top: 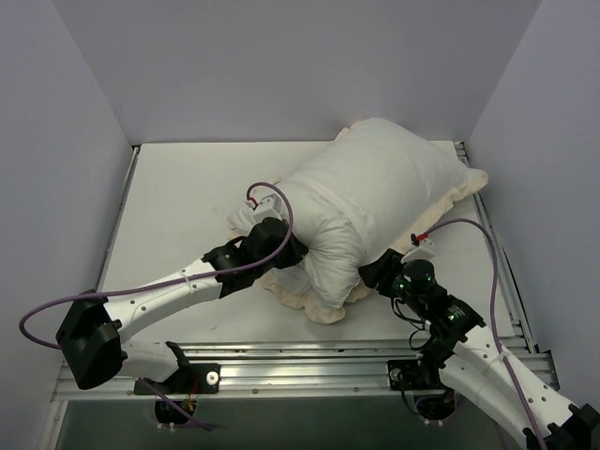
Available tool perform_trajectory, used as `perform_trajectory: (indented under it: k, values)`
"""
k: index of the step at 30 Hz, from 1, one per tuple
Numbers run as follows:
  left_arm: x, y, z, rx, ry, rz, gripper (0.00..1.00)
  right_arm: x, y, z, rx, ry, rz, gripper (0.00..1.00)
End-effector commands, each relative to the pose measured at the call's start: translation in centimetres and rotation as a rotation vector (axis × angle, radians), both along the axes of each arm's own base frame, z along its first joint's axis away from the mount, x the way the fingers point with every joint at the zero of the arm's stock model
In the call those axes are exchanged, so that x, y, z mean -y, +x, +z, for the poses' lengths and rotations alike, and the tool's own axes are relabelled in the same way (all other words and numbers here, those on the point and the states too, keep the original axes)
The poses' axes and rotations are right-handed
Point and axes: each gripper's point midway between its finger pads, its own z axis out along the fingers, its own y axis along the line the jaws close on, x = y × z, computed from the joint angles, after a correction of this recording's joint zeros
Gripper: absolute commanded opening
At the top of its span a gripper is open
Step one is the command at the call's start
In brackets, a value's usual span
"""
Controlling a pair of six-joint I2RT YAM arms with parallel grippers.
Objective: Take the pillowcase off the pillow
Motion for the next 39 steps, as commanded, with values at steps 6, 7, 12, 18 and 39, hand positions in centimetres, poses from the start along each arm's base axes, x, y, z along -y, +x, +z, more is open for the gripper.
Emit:
perform_trajectory:
  k: [6, 7, 12, 18, 39]
  values:
    - [-0.9, 3.1, 15.0, 0.278, -0.302, 0.118, 0.02, 0.3, 1.4, -2.5, -0.028, -0.061, -0.010, 0.00]
    - [-1.8, 3.4, 15.6, 0.286, -0.304, 0.133, 0.02, 0.7, 1.6, -2.8, -0.033, -0.075, -0.028, 0.00]
    - [-5.8, 2.5, 19.0, 0.299, -0.354, 0.145, 0.02, 3.4, 2.8, -3.9, -0.047, -0.136, -0.153, 0.00]
    - [-7.9, 0.0, 23.2, 0.331, -0.444, 0.096, 0.02, 5.2, 4.2, -6.6, -0.122, -0.178, -0.227, 0.00]
    - [-13.4, -1.6, 19.9, 0.328, -0.274, 0.228, 0.02, 3.4, 8.9, 1.3, 0.048, -0.142, 0.004, 0.00]
